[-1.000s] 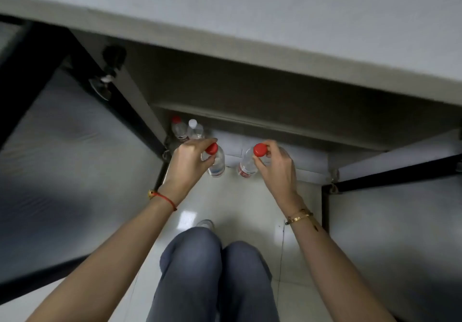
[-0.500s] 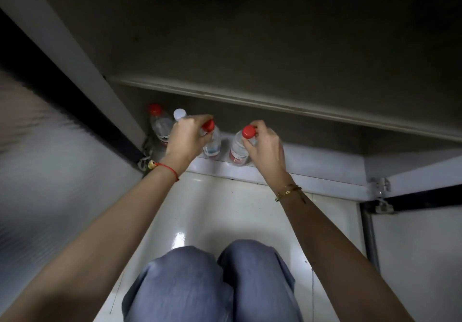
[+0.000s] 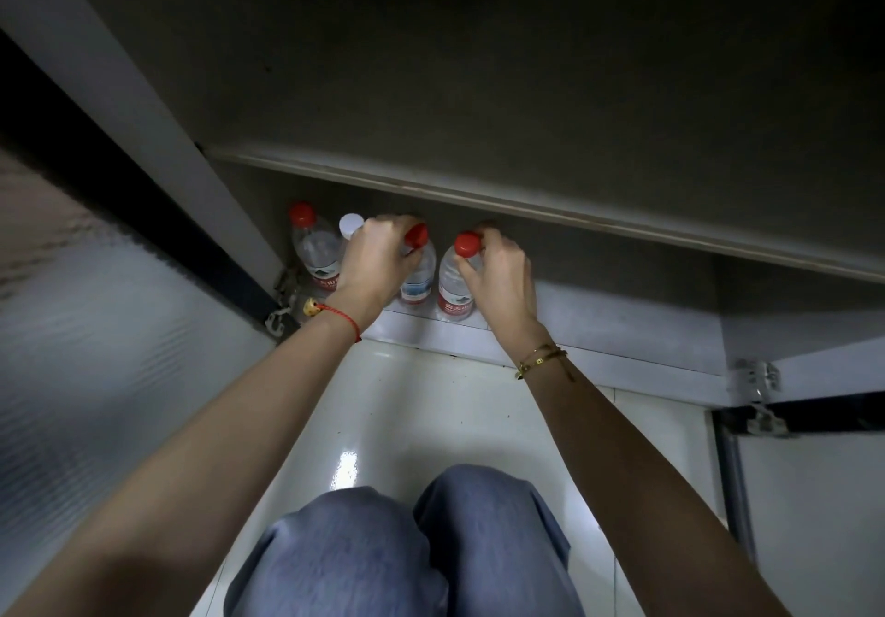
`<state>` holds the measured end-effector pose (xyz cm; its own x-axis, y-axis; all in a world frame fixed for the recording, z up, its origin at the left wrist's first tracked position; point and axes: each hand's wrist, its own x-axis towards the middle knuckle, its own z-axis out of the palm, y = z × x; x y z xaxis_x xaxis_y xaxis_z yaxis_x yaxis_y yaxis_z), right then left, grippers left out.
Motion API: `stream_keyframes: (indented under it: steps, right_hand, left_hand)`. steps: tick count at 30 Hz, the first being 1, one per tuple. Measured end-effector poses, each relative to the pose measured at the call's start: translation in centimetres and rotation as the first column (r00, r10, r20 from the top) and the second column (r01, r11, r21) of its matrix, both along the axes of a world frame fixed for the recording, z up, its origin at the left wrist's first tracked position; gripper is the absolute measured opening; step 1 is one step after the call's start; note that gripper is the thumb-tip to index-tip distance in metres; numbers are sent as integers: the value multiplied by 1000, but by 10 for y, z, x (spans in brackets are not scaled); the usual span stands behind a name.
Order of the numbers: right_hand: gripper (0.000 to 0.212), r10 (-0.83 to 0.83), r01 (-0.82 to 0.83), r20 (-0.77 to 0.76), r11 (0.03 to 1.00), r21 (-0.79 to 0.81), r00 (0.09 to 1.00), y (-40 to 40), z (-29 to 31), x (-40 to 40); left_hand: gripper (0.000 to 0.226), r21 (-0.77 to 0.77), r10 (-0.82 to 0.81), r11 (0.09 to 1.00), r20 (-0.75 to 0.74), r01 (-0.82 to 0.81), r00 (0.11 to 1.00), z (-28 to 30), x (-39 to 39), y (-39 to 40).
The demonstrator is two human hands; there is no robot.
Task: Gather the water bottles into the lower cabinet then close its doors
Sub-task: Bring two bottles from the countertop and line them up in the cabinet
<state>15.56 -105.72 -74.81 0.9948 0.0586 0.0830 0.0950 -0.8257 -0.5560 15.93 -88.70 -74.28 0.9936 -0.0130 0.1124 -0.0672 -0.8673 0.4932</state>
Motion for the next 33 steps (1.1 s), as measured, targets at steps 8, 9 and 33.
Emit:
stream_keyframes:
  steps: [8,9,33]
  right_hand:
    - [44,-34,34,-8,999,19,999,-5,9,-12]
    - [46,-25,25,5,1000,7,1000,-8,10,-15]
    - [39,46,-43,20,992,-120,999,-69,137,-108]
  left_hand:
    - [27,77,-27,997,73,22,997,6,-13,-1]
    - [25,94,-35,995,98,26,995,10,-16,0]
    - [31,208,-51,978,157,17,986,139,-148,36]
